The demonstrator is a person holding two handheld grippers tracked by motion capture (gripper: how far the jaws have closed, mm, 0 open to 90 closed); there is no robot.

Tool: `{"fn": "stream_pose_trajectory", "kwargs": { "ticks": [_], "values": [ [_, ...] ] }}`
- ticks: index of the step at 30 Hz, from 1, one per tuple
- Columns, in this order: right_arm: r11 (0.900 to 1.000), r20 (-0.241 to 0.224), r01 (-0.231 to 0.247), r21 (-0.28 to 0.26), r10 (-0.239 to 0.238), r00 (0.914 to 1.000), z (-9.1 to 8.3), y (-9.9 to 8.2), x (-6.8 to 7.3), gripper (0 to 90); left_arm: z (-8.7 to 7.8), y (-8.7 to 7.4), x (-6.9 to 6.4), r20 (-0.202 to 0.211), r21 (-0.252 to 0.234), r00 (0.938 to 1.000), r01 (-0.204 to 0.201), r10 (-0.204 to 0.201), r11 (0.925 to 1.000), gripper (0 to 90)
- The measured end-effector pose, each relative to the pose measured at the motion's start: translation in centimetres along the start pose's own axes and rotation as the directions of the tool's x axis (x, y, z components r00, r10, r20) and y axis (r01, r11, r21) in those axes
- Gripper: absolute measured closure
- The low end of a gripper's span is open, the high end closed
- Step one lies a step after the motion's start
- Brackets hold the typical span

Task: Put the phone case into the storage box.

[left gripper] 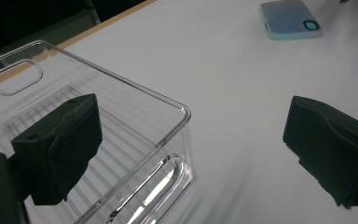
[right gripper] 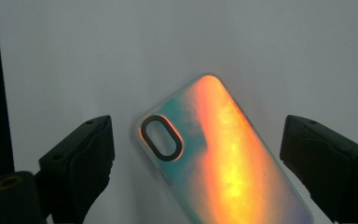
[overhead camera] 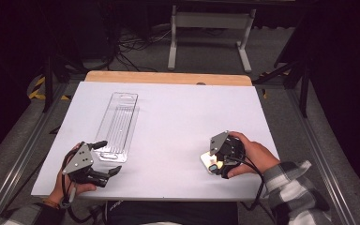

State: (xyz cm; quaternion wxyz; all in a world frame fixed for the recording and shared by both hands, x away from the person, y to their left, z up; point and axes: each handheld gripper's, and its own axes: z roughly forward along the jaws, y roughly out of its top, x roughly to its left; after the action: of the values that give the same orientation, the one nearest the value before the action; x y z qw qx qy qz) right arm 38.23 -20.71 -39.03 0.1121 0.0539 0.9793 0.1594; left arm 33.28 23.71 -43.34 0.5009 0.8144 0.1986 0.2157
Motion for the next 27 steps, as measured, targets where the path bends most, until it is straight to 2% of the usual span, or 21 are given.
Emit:
{"fn": "stream_pose_trajectory", "kwargs": {
  "ticks": [1, 3, 4, 6, 8, 10, 13, 14, 16, 17, 19, 20, 22, 23, 27],
  "values": [
    [0.9997, -0.015, 0.014, 0.019, -0.014, 0.9998, 0.2, 0.1, -0.1, 11.3, 0.1, 0.0, -0.1, 0.001, 0.000, 1.0000, -0.008, 0.008, 1.0000, 5.2],
    [0.9940, -0.045, 0.053, 0.095, -0.049, 0.9978, 1.1, 0.5, -0.6, 12.0, 0.2, 0.0, -0.2, 0.007, 0.003, 0.9999, -0.008, 0.008, 1.0000, 5.3],
    [0.9940, -0.045, 0.053, 0.095, -0.049, 0.9978, 1.1, 0.5, -0.6, 12.0, 0.2, 0.0, -0.2, 0.011, 0.004, 0.9999, -0.008, 0.008, 1.0000, 5.3],
    [0.9860, -0.059, 0.089, 0.141, -0.082, 0.9949, 1.7, 0.8, -0.8, 12.3, 0.3, -0.1, -0.2, 0.017, 0.010, 0.9998, -0.008, 0.008, 0.9999, 5.3],
    [0.9788, -0.049, 0.134, 0.155, -0.128, 0.9906, 2.3, 1.2, -1.2, 11.1, 0.4, -0.1, -0.2, 0.018, 0.020, 0.9998, -0.007, 0.007, 0.9998, 5.7],
    [0.9765, -0.044, 0.151, 0.154, -0.146, 0.9883, 2.5, 1.4, -1.3, 11.2, 0.5, -0.1, -0.2, 0.017, 0.034, 0.9998, -0.007, 0.006, 0.9994, 5.7],
    [0.9620, -0.057, 0.202, 0.184, -0.194, 0.9793, 3.2, 1.8, -1.3, 11.3, 0.6, -0.1, -0.3, 0.022, 0.035, 0.9997, -0.004, 0.003, 0.9994, 5.7],
    [0.9560, -0.083, 0.219, 0.195, -0.206, 0.9750, 3.6, 1.8, -1.4, 9.8, 0.6, -0.1, -0.3, 0.023, 0.037, 0.9997, -0.005, 0.004, 0.9993, 5.7],
    [0.9542, -0.096, 0.225, 0.197, -0.210, 0.9730, 3.9, 1.9, -1.5, 7.6, 0.7, -0.1, -0.3, 0.023, 0.044, 0.9997, -0.009, 0.008, 0.9990, 5.7],
    [0.9456, -0.146, 0.259, 0.197, -0.232, 0.9616, 4.0, 2.0, -1.5, 13.7, 0.8, -0.2, -0.3, 0.029, 0.048, 0.9996, -0.006, 0.005, 0.9988, 5.9],
    [0.9385, -0.157, 0.272, 0.212, -0.242, 0.9574, 4.5, 2.1, -1.5, 12.6, 1.0, -0.2, -0.4, 0.038, 0.055, 0.9992, -0.010, 0.008, 0.9985, 5.9],
    [0.9351, -0.160, 0.280, 0.218, -0.248, 0.9553, 4.8, 2.1, -1.4, 8.4, 1.0, -0.1, -0.4, 0.035, 0.054, 0.9993, -0.011, 0.009, 0.9985, 5.9],
    [0.9336, -0.159, 0.283, 0.219, -0.252, 0.9545, 5.0, 2.2, -1.4, 8.6, 1.1, -0.1, -0.4, 0.036, 0.057, 0.9993, -0.013, 0.011, 0.9983, 5.9],
    [0.9346, -0.181, 0.277, 0.224, -0.239, 0.9540, 5.1, 2.2, -1.5, 10.1, 1.1, -0.1, -0.4, 0.039, 0.057, 0.9992, -0.013, 0.010, 0.9983, 5.9],
    [0.9478, -0.240, 0.258, 0.187, -0.211, 0.9475, 5.4, 1.8, -2.4, 11.8, 1.1, -0.1, -0.4, 0.046, 0.061, 0.9989, -0.012, 0.009, 0.9981, 5.9]
  ]
}}
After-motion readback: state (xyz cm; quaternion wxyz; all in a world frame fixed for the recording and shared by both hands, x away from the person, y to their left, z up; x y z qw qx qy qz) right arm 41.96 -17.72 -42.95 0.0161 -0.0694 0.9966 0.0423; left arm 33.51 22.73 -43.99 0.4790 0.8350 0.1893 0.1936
